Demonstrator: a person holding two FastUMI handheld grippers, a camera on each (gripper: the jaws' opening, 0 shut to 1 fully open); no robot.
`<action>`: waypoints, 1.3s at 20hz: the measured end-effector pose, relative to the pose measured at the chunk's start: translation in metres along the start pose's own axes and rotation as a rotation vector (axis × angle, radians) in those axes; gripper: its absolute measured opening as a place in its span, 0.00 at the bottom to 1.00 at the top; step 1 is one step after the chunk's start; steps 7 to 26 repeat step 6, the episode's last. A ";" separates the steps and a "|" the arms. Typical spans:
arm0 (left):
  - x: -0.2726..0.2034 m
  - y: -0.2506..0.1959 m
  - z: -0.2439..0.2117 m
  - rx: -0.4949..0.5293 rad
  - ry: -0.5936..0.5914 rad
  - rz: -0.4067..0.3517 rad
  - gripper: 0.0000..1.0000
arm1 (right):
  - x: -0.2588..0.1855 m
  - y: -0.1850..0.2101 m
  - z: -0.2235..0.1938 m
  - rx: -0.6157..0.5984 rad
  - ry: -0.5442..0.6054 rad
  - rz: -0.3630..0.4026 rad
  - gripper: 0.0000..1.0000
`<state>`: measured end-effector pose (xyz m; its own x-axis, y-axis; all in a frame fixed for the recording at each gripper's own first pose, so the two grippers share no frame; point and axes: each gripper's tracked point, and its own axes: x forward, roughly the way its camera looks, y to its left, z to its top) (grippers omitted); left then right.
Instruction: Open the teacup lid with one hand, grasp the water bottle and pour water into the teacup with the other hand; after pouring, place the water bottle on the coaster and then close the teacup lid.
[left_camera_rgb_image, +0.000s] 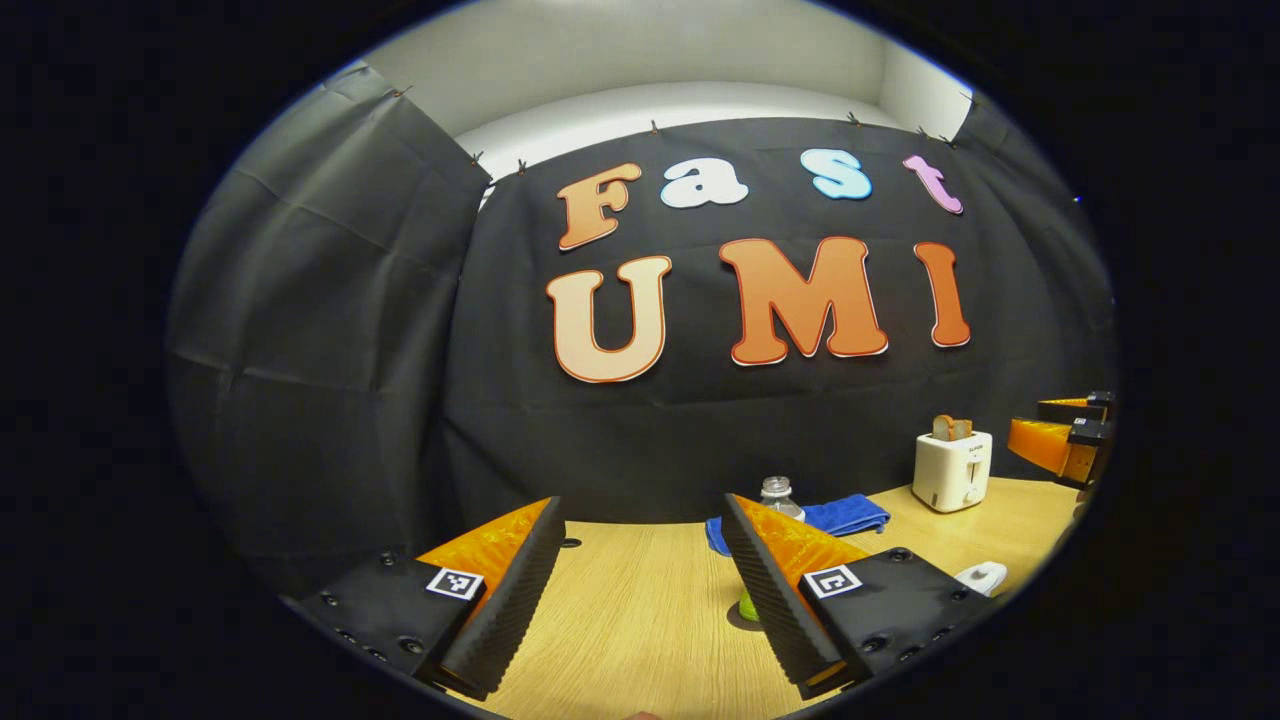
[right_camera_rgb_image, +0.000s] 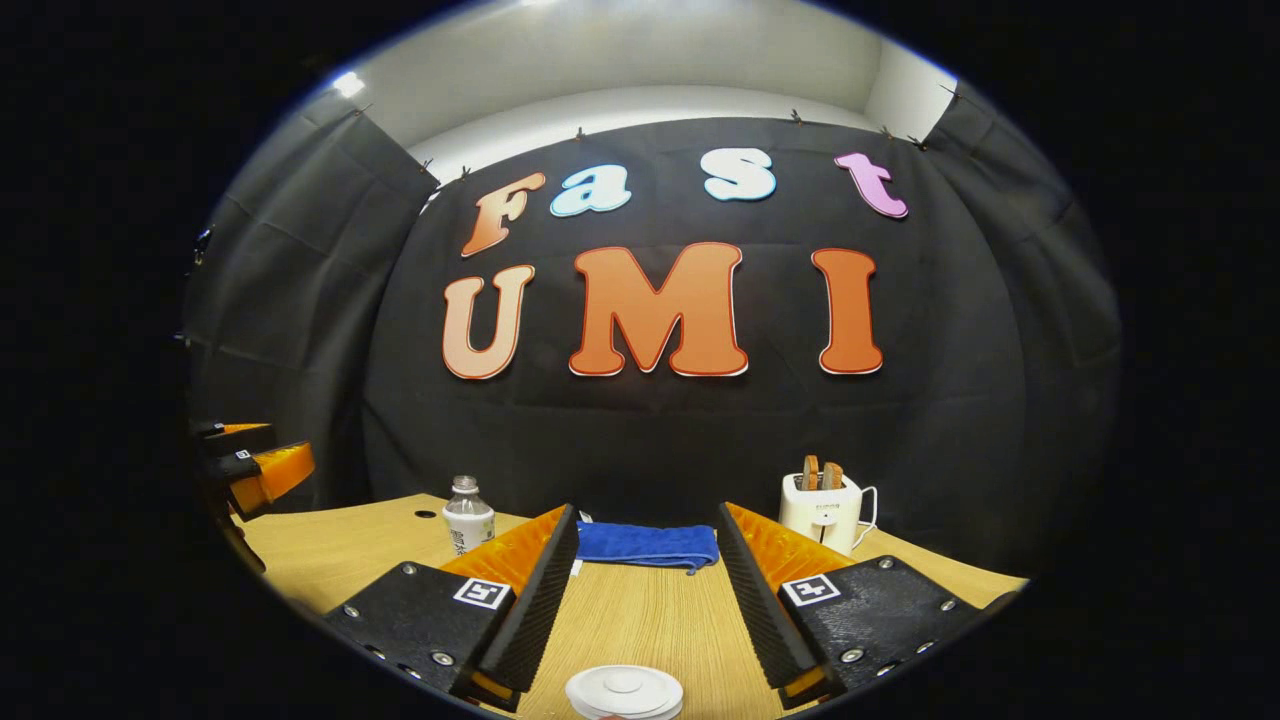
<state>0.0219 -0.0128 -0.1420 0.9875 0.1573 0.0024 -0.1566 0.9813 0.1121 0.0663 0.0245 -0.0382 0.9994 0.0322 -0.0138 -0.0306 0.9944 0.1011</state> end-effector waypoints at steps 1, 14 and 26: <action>-0.002 0.001 0.005 0.006 -0.030 0.004 1.00 | -0.001 0.001 0.001 -0.001 -0.002 0.001 0.83; -0.004 0.002 0.013 0.041 -0.070 0.010 0.99 | -0.002 0.006 0.001 0.010 0.001 0.017 0.84; -0.004 0.002 0.013 0.041 -0.070 0.010 0.99 | -0.002 0.006 0.001 0.010 0.001 0.017 0.84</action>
